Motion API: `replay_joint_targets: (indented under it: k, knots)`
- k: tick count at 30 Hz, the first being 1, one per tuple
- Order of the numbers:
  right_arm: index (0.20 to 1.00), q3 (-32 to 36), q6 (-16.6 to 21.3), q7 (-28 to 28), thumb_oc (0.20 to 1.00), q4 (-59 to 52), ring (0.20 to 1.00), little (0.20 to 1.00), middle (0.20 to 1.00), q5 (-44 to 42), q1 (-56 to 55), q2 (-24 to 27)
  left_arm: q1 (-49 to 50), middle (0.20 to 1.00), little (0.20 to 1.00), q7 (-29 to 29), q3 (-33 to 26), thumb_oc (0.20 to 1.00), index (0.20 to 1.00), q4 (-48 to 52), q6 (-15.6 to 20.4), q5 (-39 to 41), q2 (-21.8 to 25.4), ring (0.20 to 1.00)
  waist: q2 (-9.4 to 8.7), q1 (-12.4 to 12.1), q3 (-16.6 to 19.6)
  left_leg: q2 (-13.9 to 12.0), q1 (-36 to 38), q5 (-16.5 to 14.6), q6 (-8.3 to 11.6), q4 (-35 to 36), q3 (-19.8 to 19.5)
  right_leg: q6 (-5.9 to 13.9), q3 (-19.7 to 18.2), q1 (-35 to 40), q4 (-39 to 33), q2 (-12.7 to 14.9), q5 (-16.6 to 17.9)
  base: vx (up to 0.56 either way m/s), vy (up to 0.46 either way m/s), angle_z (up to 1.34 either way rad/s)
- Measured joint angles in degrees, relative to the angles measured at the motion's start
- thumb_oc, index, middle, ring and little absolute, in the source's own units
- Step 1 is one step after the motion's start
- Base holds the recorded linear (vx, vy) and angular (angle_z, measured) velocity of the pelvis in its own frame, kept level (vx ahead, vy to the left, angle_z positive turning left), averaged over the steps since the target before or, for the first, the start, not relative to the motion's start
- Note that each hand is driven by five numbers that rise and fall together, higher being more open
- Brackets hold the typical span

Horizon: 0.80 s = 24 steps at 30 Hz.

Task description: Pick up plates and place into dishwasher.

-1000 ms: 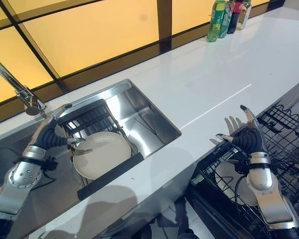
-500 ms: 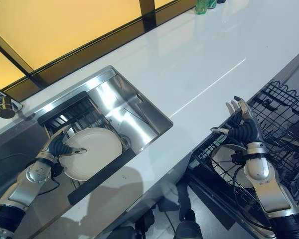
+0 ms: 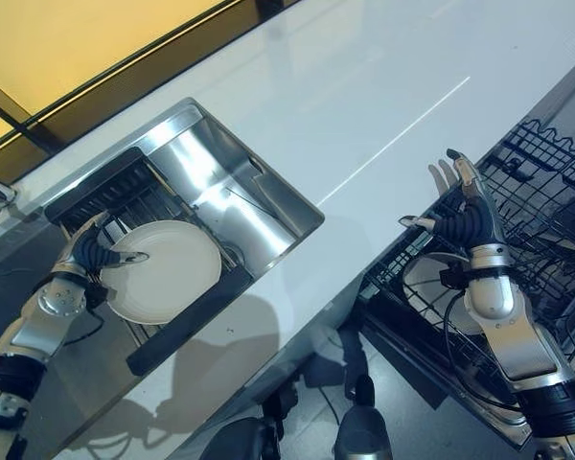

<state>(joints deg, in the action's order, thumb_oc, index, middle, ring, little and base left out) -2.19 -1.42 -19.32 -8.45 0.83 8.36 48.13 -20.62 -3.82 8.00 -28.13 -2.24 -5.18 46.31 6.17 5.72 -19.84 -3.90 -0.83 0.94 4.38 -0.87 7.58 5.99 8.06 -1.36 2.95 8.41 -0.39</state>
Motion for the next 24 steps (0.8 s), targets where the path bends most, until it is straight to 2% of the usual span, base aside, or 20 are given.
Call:
replay_joint_targets:
  k: [4,10,15,24]
  knots:
    - [1.0,-0.3,0.0,0.1,1.0,-0.4,1.0,1.0,1.0,0.0,0.6,0.0,-1.1,1.0,1.0,13.1,-0.1,1.0,1.0,-0.1,-3.3,10.7,-0.2,1.0,0.21,0.7,-0.1,0.2,0.1,0.0,-0.06,0.4,0.1,0.09,0.0,0.1,-0.3,0.2,0.1,0.01,0.062,0.0]
    - [1.0,-0.2,0.0,0.6,1.0,-1.0,1.0,1.0,1.0,0.0,1.5,0.8,-1.1,1.0,1.0,27.8,-0.9,1.0,1.0,-0.3,-6.8,21.8,-0.1,1.0,1.78,1.5,-0.8,0.8,0.7,0.2,-0.24,0.5,0.1,0.38,0.1,0.8,-0.7,0.7,0.2,0.03,0.067,0.01]
    - [1.0,-0.2,0.0,1.9,1.0,-1.0,1.0,1.0,1.0,0.0,1.4,2.1,-0.8,1.0,1.0,34.1,-0.8,1.0,1.0,0.0,-8.9,22.4,2.1,1.0,2.97,1.7,-1.0,1.3,2.7,0.4,-0.54,1.9,0.2,0.77,0.2,2.7,-1.7,1.1,0.4,0.04,0.024,0.0]
    - [1.0,-0.2,-0.4,3.2,1.0,-1.6,1.0,1.0,1.0,-0.1,1.2,2.2,-0.3,1.0,1.0,36.4,-0.9,1.0,1.0,0.0,-10.7,21.8,2.9,1.0,3.68,3.0,-0.8,1.4,4.3,0.5,-0.6,2.6,-0.2,0.9,1.1,5.1,-3.0,1.2,0.5,0.02,0.003,0.04]
